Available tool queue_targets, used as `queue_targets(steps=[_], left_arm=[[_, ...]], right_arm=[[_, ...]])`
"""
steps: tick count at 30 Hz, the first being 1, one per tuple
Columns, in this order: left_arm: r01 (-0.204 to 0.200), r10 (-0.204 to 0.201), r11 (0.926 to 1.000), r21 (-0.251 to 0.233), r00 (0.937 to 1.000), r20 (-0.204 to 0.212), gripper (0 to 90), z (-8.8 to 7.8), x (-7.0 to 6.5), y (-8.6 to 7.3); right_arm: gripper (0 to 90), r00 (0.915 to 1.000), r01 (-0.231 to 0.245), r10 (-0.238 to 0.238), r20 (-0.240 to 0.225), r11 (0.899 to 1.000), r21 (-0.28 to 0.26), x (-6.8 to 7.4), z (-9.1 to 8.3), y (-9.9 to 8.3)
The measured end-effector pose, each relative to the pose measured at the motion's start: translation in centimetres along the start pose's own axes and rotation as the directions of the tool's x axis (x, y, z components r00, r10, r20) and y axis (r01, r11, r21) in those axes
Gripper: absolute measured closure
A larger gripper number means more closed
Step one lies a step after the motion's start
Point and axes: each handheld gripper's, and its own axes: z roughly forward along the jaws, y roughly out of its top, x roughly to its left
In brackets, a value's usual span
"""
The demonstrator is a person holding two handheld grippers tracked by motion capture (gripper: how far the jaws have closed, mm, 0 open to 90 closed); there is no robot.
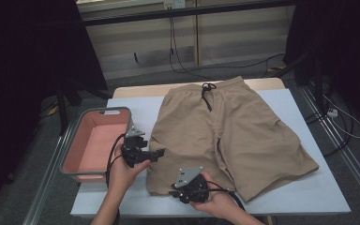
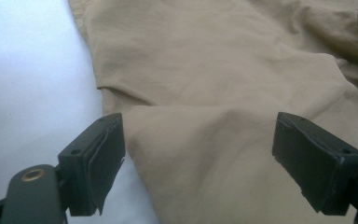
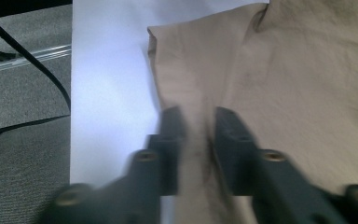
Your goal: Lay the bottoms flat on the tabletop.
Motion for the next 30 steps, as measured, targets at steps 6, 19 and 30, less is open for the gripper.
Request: queue_targets(steps=[6,19,30], left_arm=[[0.011,-0.011,0.9999,0.003,0.9999,-0.002,16.8,0.3,0.3,-0.3],[0.031,-0.030,0.9995,0.012,0.9995,-0.009,16.8,0.4,0.8,-0.6],[0.024,-0.024,0.9990,0.038,0.9996,-0.015,17.4,1.1,0.5,-1.0]], right_arm=[[89.8,0.9999,-0.006,0.007,0.012,1.000,-0.007,-0.1,0.1,0.1],[90.0,0.9969,0.033,-0.033,-0.071,0.999,0.000,1.2,-0.7,0.1],[68.9,0.9986,0.021,-0.021,-0.048,1.000,-0.013,1.3,-1.0,0.0]])
